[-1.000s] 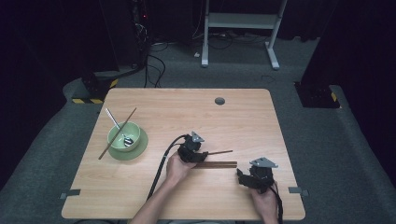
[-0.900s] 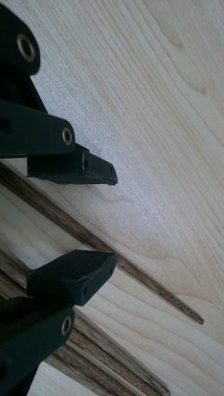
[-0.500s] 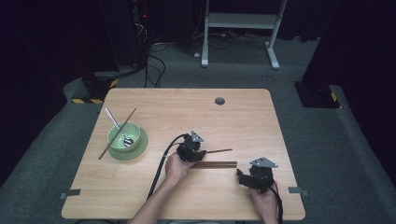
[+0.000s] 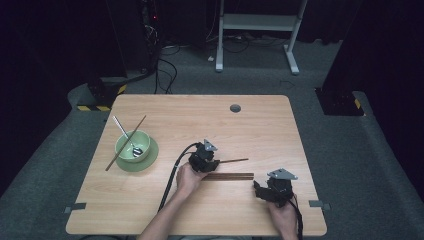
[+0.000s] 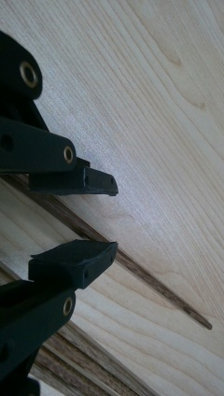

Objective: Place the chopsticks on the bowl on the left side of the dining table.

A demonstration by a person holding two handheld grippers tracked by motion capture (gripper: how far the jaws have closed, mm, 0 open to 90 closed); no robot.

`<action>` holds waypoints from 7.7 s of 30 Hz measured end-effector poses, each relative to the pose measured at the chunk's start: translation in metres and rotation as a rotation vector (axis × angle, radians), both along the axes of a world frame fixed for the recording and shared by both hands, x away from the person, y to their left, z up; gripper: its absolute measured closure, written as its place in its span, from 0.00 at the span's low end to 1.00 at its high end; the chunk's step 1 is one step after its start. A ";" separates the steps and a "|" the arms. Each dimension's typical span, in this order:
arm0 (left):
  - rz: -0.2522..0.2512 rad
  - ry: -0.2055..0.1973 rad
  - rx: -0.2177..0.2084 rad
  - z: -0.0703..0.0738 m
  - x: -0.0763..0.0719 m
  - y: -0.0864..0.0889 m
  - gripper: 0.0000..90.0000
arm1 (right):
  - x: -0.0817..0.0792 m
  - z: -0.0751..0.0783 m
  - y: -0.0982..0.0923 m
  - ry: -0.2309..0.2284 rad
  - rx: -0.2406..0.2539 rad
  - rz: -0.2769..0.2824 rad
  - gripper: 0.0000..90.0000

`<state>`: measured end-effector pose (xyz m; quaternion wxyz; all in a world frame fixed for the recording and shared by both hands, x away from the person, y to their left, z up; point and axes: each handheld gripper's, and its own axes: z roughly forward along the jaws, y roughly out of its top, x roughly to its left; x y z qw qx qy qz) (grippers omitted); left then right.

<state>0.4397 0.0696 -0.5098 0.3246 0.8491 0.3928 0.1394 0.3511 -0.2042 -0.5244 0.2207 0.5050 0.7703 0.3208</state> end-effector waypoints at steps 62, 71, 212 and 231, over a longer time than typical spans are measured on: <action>-0.029 -0.004 0.014 0.000 0.039 0.029 0.93 | 0.000 0.000 0.000 -0.001 0.000 0.001 0.25; -0.032 -0.010 0.010 0.000 0.040 0.031 0.93 | 0.000 0.000 0.000 -0.002 -0.001 0.001 0.25; 0.238 -0.129 -0.149 0.108 -0.050 0.234 0.94 | 0.000 0.000 0.000 0.000 0.001 0.003 0.24; 0.313 -0.136 -0.062 0.094 -0.047 0.247 0.94 | 0.000 0.000 0.000 0.000 0.002 0.003 0.24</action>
